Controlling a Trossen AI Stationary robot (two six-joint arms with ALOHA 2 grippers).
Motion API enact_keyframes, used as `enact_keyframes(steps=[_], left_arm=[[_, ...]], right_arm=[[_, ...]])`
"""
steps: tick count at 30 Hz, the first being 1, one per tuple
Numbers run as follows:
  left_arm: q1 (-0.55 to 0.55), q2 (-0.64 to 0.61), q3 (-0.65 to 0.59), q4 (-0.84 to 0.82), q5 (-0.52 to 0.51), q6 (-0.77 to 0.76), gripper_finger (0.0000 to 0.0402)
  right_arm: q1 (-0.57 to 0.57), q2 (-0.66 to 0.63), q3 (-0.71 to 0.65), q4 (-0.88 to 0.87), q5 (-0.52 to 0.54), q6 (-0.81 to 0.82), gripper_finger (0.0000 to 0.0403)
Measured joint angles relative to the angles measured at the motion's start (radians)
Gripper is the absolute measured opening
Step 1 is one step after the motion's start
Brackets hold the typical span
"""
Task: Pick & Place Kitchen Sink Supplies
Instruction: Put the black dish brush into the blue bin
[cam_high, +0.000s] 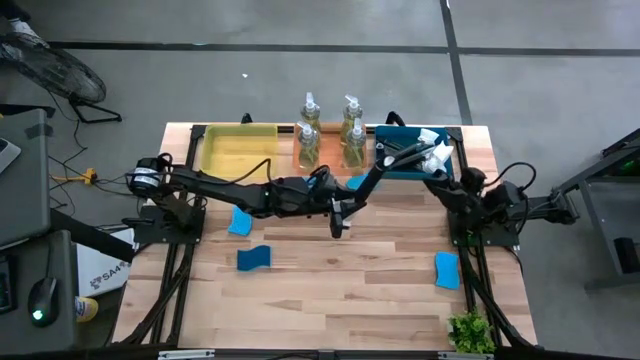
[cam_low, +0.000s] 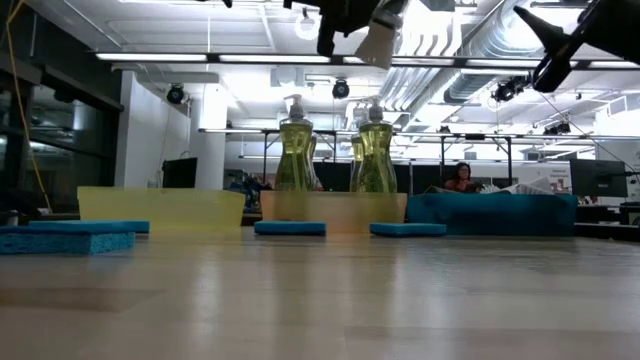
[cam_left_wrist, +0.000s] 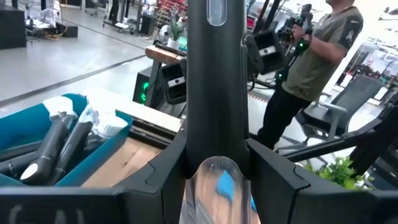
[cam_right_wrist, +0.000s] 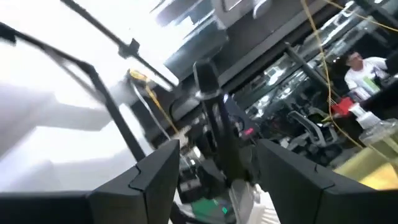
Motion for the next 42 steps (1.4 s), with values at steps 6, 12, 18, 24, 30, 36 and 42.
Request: enact_keyframes(steps=[6,12,18,24,30,36,42], left_arm=[[0.000,0.001,-0.001,0.004,0.017,0.000,0.0144],[0.000,0.001,-0.001,0.000,0.031,0.002,0.0137],[0.000,0.001,-0.001,-0.007,0.033,0.004,0.0142],[0.000,0.001,-0.001,-0.007,0.037,0.004,0.0142],[0.000,0.001,-0.001,-0.009,0.062,0.004,0.0142],[0.000,0.001,-0.001,-0.014,0.078,0.004,0.0142],[0.000,0.001,-0.001,-0.014,0.078,0.004,0.0143]], right_arm=[[0.000,0.111,0.068,-0.056,0.050,-0.066,0.0210],[0.000,0.343,0.200,-0.060,0.045,-0.185,0.0225],[0.000,0.591,0.337,-0.056,0.056,-0.195,0.0272],[0.000,0.785,0.479,-0.050,0.061,-0.242,0.0313],[-0.034,0.902,0.606,-0.053,0.033,-0.288,0.0319],[-0.074,0.933,0.677,-0.098,-0.017,-0.289,0.0315],[-0.094,0.933,0.680,-0.114,-0.052,-0.283,0.0280]])
